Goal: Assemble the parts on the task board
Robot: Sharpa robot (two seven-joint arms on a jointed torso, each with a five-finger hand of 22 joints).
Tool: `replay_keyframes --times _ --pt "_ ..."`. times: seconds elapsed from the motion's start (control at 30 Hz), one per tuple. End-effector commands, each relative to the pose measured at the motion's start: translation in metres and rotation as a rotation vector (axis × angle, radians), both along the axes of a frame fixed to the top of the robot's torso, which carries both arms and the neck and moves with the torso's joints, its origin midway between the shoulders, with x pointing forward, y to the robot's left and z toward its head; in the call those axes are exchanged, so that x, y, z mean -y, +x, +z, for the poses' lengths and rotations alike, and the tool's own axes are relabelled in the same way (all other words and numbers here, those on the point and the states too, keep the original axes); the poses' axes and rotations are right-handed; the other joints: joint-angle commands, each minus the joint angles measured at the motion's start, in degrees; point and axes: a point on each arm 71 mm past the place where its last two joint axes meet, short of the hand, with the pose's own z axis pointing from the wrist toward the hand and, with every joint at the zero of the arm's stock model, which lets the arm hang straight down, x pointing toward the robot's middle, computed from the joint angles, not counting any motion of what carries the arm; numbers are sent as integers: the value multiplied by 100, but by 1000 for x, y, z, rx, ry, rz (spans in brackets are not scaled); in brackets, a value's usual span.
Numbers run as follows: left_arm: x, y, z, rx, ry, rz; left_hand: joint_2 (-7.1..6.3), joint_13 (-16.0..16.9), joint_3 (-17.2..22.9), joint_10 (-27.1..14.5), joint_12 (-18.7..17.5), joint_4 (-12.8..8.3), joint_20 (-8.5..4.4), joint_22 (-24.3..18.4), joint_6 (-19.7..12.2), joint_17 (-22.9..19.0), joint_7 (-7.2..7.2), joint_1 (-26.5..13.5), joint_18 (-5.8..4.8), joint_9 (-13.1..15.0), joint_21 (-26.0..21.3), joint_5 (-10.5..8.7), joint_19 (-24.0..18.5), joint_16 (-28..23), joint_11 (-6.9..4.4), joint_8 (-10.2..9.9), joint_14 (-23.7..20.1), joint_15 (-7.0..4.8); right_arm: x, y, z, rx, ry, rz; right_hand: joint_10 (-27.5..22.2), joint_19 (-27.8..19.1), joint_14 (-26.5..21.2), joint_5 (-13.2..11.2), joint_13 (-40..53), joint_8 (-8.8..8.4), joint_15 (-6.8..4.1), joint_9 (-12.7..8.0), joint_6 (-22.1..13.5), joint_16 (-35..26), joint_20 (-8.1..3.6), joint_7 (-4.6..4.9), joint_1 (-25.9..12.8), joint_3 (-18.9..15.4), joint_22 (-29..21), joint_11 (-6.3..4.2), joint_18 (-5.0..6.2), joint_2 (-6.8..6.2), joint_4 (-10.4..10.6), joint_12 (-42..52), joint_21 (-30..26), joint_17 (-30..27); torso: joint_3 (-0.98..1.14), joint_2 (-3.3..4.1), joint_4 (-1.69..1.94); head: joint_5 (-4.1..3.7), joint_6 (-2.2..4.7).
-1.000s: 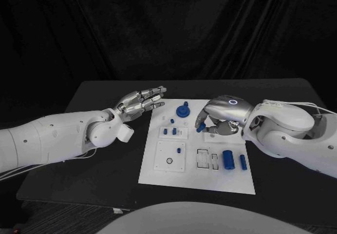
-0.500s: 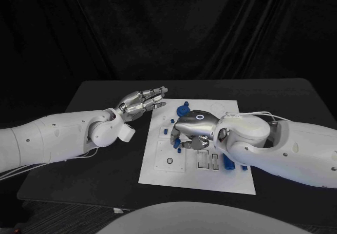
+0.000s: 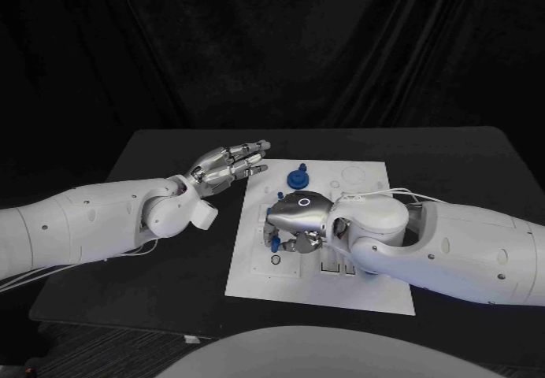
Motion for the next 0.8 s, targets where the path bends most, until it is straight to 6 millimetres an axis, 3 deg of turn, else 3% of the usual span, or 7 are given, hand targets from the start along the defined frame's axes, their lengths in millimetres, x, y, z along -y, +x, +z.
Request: replay_keyframes --times 0.03,0.27,0.4,0.8 --pt "2 0 0 4 -16 -9 40 7 16 56 30 -33 33 -11 26 7 24 -20 111 8 13 46 -9 34 -1 29 17 5 -1 0 -5 6 -35 -5 207 43 47 26 1 -31 1 -4 19 31 -8 6 -67 36 483 -188 -63 10 -9 -31 24 5 -6 7 -3 9 -1" --pt "2 0 0 3 -16 -10 40 7 16 56 30 -33 33 -11 26 7 24 -20 111 8 13 46 -9 34 -1 29 17 5 -3 -1 -11 -7 -48 -4 206 44 45 37 1 -44 2 -7 19 29 -7 7 -74 50 482 -186 -63 2 -15 -47 29 -3 -4 4 3 2 -1" --pt "3 0 -1 2 -17 -13 47 8 21 59 33 -36 33 -13 29 7 25 -21 110 8 12 54 -10 34 0 31 18 5 -3 -2 -13 -11 -49 -5 204 43 45 39 1 -49 3 -8 17 32 -7 8 -78 53 481 -184 -62 -1 -16 -52 26 0 -1 2 -20 6 -1" --pt "5 -1 -2 -3 -18 -17 73 5 44 54 31 -44 33 -18 14 6 28 -17 110 5 11 72 -13 32 4 31 13 6 -4 -4 -21 -27 -49 -6 224 43 39 58 6 -60 5 -9 33 43 -5 8 -95 71 484 -186 -65 -11 -23 -64 56 13 -6 -9 -41 54 -1"
